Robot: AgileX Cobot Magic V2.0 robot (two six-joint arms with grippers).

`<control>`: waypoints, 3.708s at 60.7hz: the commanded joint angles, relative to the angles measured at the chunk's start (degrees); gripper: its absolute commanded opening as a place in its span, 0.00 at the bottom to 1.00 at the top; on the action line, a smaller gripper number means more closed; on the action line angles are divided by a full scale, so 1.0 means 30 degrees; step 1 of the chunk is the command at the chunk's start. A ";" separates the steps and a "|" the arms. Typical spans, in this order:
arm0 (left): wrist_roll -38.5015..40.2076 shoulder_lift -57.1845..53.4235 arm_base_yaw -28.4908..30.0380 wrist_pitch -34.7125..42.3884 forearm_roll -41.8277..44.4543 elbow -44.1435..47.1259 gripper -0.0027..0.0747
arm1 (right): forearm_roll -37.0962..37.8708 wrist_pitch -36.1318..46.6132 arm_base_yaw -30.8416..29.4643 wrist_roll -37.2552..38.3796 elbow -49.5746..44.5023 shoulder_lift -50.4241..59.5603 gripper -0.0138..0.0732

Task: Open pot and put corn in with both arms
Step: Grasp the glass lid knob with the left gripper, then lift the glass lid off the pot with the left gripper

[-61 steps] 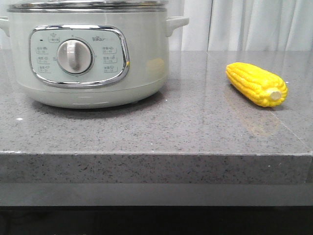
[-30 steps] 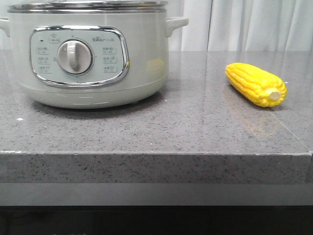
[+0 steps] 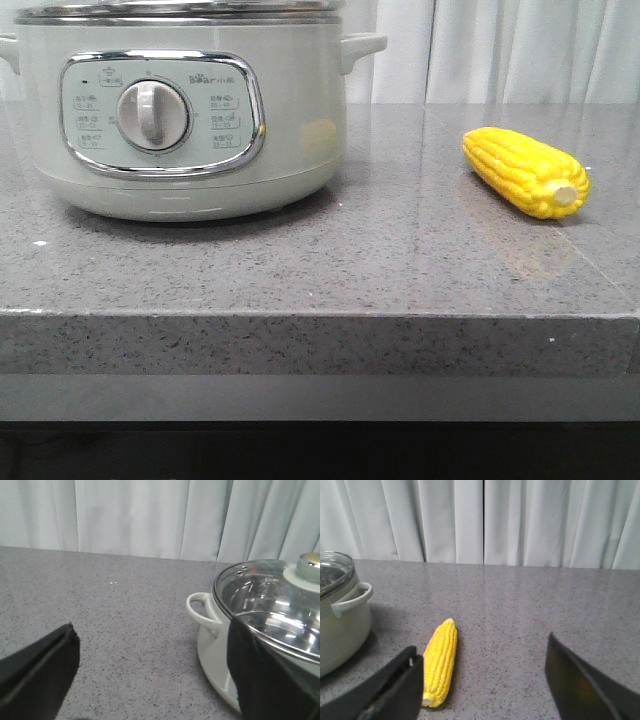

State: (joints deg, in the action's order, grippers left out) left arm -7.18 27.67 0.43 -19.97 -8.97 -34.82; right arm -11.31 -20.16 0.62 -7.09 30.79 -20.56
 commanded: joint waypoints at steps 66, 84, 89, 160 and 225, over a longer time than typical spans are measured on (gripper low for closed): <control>-0.0416 2.1779 -0.8271 -1.0788 -0.1076 -2.3597 0.85 | 0.0093 -0.0948 -0.0120 -0.0016 0.1646 -0.2729 0.88; -0.0416 2.2160 -0.8271 -1.0833 -0.0915 -2.3689 0.78 | 0.0093 -0.0948 -0.0120 -0.0138 0.1646 -0.2729 0.88; -0.0416 2.2175 -0.8271 -1.0833 -0.0708 -2.3689 0.73 | 0.0093 -0.0948 -0.0120 -0.0221 0.1646 -0.2729 0.88; -0.0416 2.2262 -0.8271 -1.1049 -0.0562 -2.3764 0.32 | 0.0093 -0.0948 -0.0120 -0.0239 0.1628 -0.2729 0.88; -0.0555 0.8394 -0.8271 -1.0044 -0.0693 -1.1513 0.31 | 0.0093 -0.0899 -0.0120 -0.0239 0.1628 -0.3637 0.88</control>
State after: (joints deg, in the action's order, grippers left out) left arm -8.76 59.05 -23.95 -57.15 -9.14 -71.94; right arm -11.31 -26.98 0.62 -7.30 33.61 -29.86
